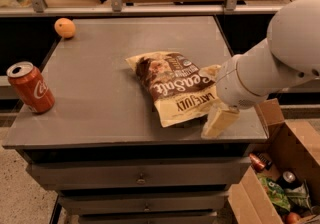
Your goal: Pick brown chip bag
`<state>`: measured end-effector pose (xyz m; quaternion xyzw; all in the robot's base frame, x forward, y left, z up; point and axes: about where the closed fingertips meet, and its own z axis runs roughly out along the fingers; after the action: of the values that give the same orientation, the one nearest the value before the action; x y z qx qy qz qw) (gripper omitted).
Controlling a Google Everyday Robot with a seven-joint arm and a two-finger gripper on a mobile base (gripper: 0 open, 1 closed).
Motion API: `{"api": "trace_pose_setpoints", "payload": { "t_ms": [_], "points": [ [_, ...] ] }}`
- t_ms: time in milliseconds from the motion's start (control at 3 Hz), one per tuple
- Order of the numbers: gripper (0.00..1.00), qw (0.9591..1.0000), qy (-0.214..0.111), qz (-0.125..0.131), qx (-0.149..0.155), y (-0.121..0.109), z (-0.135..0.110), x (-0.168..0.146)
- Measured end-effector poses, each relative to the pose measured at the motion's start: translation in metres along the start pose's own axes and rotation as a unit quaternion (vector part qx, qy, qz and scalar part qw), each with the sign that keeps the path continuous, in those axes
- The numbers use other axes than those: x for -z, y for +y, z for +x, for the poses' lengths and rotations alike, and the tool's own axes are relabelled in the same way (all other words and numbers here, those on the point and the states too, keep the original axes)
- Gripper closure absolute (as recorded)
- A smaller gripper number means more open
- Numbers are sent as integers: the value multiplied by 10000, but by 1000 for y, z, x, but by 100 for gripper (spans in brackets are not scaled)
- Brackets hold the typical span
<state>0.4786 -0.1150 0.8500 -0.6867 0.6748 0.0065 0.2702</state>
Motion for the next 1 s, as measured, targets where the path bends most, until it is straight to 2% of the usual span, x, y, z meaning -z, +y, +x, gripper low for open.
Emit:
{"api": "trace_pose_setpoints", "payload": {
  "t_ms": [1000],
  "points": [
    [87,9991,-386,-184,-62,-20,-21,-23]
  ]
}}
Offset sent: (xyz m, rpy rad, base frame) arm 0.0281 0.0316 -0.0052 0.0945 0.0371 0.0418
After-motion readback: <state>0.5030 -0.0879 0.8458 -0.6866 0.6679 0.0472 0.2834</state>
